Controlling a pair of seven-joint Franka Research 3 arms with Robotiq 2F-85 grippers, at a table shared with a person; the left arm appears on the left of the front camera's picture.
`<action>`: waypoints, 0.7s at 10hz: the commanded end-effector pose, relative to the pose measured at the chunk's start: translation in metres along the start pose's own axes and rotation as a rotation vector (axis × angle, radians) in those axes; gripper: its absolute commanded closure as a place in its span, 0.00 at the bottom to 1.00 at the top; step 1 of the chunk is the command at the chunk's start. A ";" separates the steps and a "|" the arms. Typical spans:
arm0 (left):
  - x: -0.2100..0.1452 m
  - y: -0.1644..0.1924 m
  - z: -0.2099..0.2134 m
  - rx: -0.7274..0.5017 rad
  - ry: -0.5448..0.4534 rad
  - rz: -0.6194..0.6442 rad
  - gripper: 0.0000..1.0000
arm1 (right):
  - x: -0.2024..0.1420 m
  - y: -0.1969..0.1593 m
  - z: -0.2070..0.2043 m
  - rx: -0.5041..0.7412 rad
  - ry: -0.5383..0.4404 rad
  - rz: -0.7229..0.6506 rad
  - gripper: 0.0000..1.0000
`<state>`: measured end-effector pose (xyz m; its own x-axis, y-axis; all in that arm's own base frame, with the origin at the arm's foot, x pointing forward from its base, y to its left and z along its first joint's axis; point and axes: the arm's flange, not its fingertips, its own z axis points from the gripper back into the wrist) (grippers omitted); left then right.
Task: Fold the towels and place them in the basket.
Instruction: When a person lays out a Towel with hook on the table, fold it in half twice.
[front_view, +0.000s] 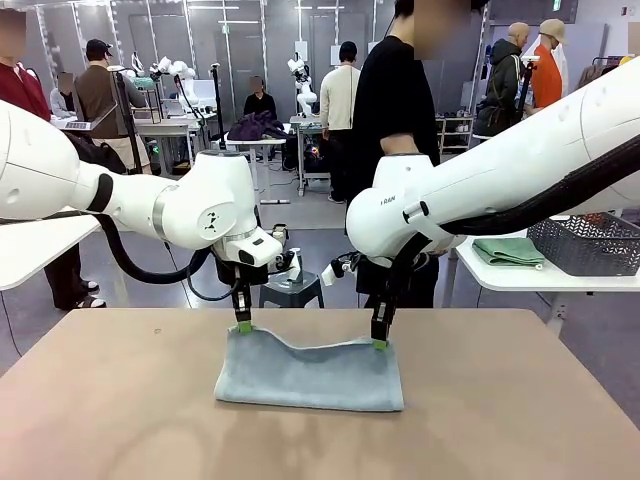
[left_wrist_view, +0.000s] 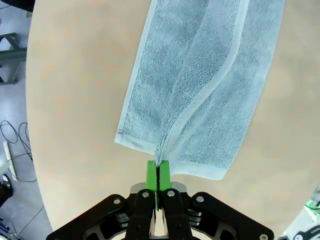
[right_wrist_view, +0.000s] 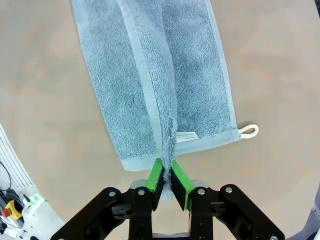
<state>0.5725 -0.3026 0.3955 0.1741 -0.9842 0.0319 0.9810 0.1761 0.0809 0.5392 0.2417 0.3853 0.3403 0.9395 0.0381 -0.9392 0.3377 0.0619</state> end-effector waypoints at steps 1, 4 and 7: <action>-0.011 0.006 -0.001 -0.025 -0.026 -0.038 0.98 | -0.001 -0.007 -0.002 -0.002 -0.027 0.053 0.89; -0.018 0.019 -0.016 0.007 -0.023 -0.089 0.98 | 0.003 -0.023 -0.013 -0.072 -0.008 0.082 0.89; -0.020 0.022 -0.027 0.029 -0.105 -0.159 0.95 | 0.004 -0.025 -0.031 -0.121 -0.007 0.106 0.75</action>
<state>0.5936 -0.2850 0.3736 0.0465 -0.9969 0.0634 0.9920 0.0535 0.1145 0.5608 0.2403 0.3569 0.2561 0.9658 0.0395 -0.9657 0.2574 -0.0327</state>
